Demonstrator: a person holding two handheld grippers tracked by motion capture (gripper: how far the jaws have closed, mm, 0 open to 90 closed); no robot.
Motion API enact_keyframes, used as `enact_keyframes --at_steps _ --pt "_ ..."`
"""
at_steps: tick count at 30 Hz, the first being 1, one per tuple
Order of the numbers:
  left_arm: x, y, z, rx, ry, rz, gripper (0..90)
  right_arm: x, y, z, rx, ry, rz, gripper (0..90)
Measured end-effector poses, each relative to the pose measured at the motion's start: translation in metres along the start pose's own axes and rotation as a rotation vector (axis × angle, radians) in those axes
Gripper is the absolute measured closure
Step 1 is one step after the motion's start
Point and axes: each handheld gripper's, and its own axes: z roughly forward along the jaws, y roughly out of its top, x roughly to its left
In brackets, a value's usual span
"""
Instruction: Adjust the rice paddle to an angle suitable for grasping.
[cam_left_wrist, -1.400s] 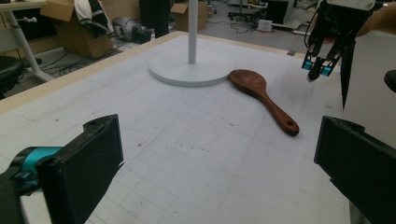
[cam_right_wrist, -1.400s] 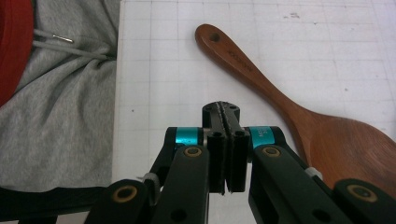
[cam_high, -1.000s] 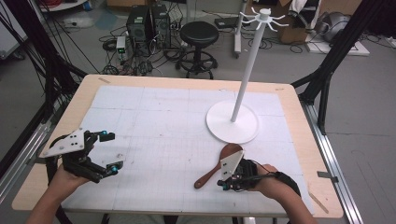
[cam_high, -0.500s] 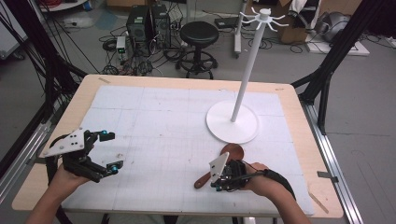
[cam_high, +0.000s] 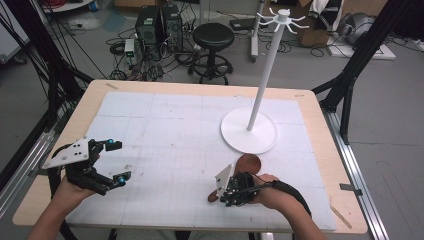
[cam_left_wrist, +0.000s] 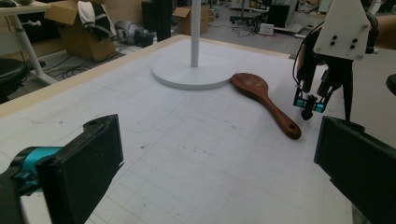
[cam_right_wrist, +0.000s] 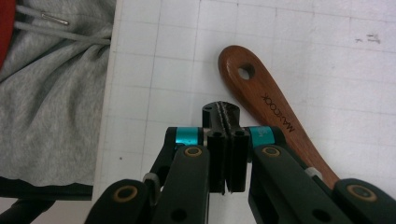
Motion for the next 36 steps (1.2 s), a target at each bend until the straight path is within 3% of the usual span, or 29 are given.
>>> enact_keyframes --at_steps 19,28,36 --pt "0.001 -0.004 0.002 0.017 -0.003 -0.004 1.7 -0.009 0.004 0.009 0.027 -0.005 0.031 89.4" --pt "0.001 -0.004 0.001 0.014 0.003 -0.004 1.7 -0.017 0.005 0.008 0.023 -0.021 0.086 89.4" --pt "0.001 -0.004 0.001 0.016 0.001 -0.002 1.7 -0.024 0.01 0.01 0.025 -0.037 0.102 89.4"
